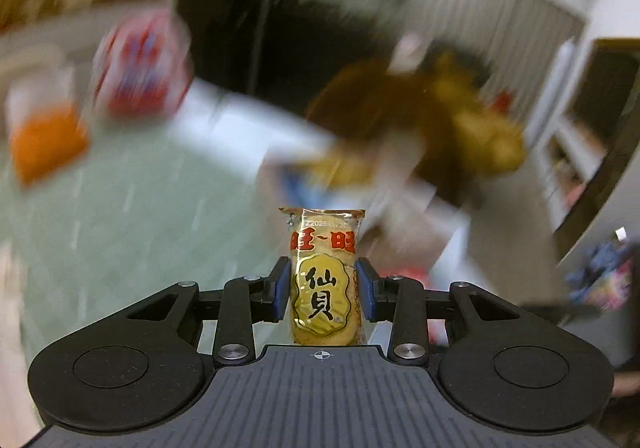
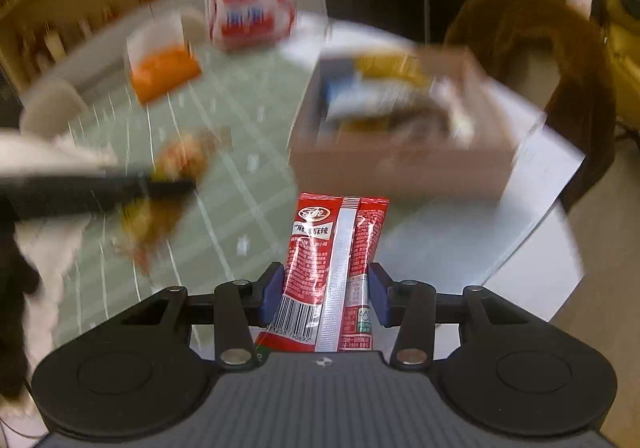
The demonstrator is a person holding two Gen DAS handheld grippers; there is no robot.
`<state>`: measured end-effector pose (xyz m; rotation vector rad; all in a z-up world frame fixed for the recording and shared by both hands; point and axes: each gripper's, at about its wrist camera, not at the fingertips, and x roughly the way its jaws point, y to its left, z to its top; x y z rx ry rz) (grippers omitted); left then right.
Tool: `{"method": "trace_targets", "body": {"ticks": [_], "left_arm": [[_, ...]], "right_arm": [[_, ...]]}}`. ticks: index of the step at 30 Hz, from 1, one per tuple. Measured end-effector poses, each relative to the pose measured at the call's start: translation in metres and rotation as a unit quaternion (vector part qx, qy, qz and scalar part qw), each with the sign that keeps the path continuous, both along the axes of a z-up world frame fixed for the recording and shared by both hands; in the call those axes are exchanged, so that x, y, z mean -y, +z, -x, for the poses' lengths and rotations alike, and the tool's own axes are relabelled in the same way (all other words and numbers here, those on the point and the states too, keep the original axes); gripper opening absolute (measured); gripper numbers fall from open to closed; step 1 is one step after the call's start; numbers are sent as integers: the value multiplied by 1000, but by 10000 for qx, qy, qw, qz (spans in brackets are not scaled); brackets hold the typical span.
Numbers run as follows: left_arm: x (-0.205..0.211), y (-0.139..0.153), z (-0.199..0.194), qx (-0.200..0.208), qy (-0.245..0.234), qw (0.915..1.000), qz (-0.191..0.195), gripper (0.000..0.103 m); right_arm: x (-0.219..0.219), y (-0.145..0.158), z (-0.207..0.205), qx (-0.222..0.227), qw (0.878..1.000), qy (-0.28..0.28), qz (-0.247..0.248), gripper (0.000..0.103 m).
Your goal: Organize snacks
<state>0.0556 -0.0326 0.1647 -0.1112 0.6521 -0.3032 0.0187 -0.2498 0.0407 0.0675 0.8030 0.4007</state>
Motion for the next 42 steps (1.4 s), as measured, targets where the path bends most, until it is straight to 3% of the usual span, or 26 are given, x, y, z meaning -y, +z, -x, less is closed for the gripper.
{"method": "trace_targets", "body": {"ticks": [4, 8, 12, 15, 17, 21, 23, 26, 29, 32, 37, 42], "left_arm": [[14, 68, -33, 415, -131, 9990, 70, 40], [25, 86, -76, 466, 7, 9978, 467, 40], [38, 51, -121, -56, -16, 9966, 821, 43], [43, 6, -150, -465, 129, 9976, 488, 42], [39, -14, -156, -468, 232, 9977, 425, 42], [13, -38, -149, -617, 520, 9931, 846, 42], [4, -48, -140, -704, 603, 9918, 879, 42], [-3, -54, -122, -683, 612, 9926, 790, 42], [-6, -58, -101, -616, 707, 9913, 921, 42], [-11, -65, -81, -567, 828, 9888, 1108, 42], [-27, -92, -53, -755, 839, 9905, 791, 42], [-45, -127, -38, -764, 824, 9936, 130, 42]], "right_arm": [[29, 31, -13, 382, 9987, -250, -228, 45], [54, 40, -12, 468, 9964, -498, -500, 45], [59, 23, -16, 304, 9968, -610, -425, 45], [61, 11, -19, 98, 9967, -647, -471, 45], [64, 9, -19, 56, 9967, -684, -438, 45], [72, 14, -28, 73, 9962, -778, -380, 45], [77, 25, -40, 107, 9955, -803, -491, 45], [82, 55, -64, 322, 9933, -801, -767, 45], [75, 84, -93, 632, 9919, -838, -717, 45], [63, 96, -135, 525, 9923, -754, -833, 47], [40, 66, -184, 162, 9928, -1031, -588, 61], [15, 10, -131, 27, 9925, -1141, -426, 71]]}}
